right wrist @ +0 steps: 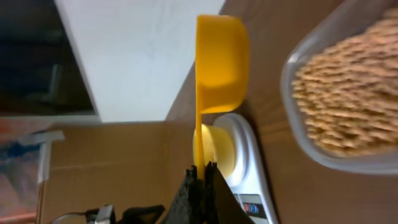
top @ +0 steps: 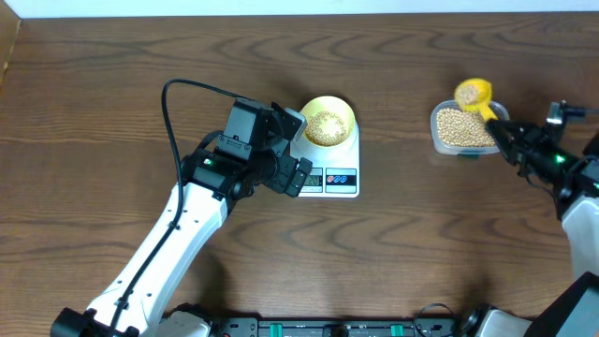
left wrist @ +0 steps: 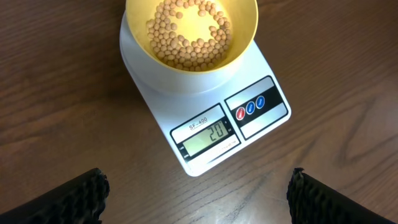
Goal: Scoop item into bowl and weigh 50g on scale
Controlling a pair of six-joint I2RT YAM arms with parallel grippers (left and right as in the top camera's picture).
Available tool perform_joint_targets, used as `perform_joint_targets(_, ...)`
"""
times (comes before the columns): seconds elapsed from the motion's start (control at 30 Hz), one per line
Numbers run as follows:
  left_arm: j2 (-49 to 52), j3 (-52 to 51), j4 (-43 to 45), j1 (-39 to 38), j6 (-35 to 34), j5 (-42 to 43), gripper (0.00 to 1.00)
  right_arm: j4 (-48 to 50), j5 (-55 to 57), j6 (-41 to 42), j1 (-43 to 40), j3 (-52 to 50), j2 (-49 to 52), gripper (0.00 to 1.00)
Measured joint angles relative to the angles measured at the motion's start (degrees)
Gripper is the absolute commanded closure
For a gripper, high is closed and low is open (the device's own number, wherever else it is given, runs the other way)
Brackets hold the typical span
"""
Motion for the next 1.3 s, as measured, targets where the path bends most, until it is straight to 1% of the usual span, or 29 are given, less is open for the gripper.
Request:
perform_joint_targets(0.27, 0.00, 0.00, 0.00, 0.00, 0.00, 0.00, 0.06, 10.19, 4.94, 10.84, 9.99, -0.09, 0.02, 0.99)
perform_joint_targets(0.4, 0.00, 0.00, 0.00, 0.00, 0.00, 0.00, 0.06, 15.65, 7.58, 14.43, 14.56, -0.09, 0.02, 0.99)
perform_joint_targets(0.5, 0.00, 0.00, 0.00, 0.00, 0.00, 0.00, 0.06, 17.20, 10.08, 15.85, 17.64, -0.09, 0.02, 0.99)
perform_joint_targets(0.67, 0.00, 0.00, 0.00, 0.00, 0.00, 0.00, 0.06, 19.19, 14.80, 15.12, 20.72, -0.09, 0.44, 0.99)
perform_joint_targets(0.93, 0.00, 0.00, -0.02, 0.00, 0.00, 0.00, 0.06, 24.39, 17.00, 13.51, 25.90, -0.09, 4.13, 0.99)
perform_joint_targets(1.17, 0.00, 0.00, 0.00, 0.00, 0.00, 0.00, 0.06, 24.76, 17.77, 8.02, 32.96, -0.09, 6.82, 0.99)
perform_joint_targets(1.3, 0.00, 0.00, 0.00, 0.00, 0.00, 0.00, 0.06, 24.79, 18.93, 3.15, 36.30, -0.09, 6.82, 0.99)
